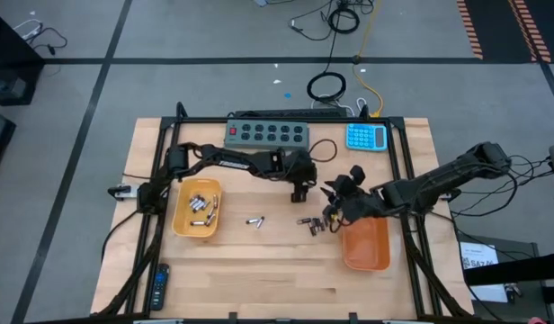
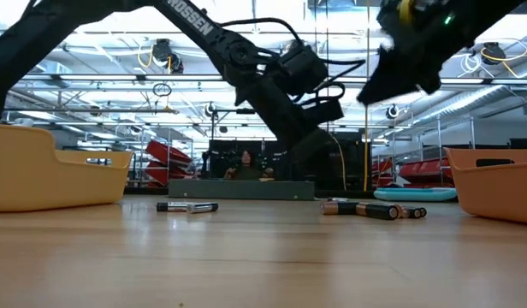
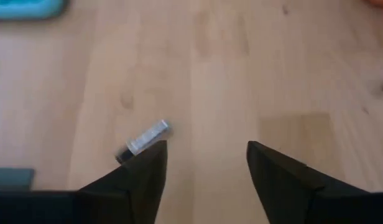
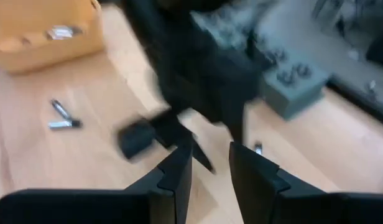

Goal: Sort batteries
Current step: Put the silver battery into the yellow bin

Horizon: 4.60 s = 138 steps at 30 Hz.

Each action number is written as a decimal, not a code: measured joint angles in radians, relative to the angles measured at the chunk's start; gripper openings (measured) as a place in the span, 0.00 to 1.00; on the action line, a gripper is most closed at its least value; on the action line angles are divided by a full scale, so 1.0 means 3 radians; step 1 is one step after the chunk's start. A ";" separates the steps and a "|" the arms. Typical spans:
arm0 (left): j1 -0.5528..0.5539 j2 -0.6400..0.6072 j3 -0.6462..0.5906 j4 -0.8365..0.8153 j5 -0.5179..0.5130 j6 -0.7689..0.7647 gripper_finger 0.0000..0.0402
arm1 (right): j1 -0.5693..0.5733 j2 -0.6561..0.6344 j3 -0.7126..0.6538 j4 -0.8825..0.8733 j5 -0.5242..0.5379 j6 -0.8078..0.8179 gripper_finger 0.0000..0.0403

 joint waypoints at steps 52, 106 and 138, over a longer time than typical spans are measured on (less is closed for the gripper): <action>-0.0621 -0.1934 -0.3216 0.2217 -0.0453 -0.0880 0.41 | -0.2048 0.2019 0.0970 -0.0306 -0.2121 -0.0921 0.21; -0.0826 -0.1932 -0.3309 0.3539 -0.0676 -0.1254 0.36 | -0.0526 0.1690 0.0006 0.3942 -0.1247 -0.1448 0.00; -0.0806 -0.2300 -0.3310 0.2948 -0.0651 -0.1304 0.07 | -0.0433 0.1596 0.0008 0.3515 -0.1298 -0.1218 0.36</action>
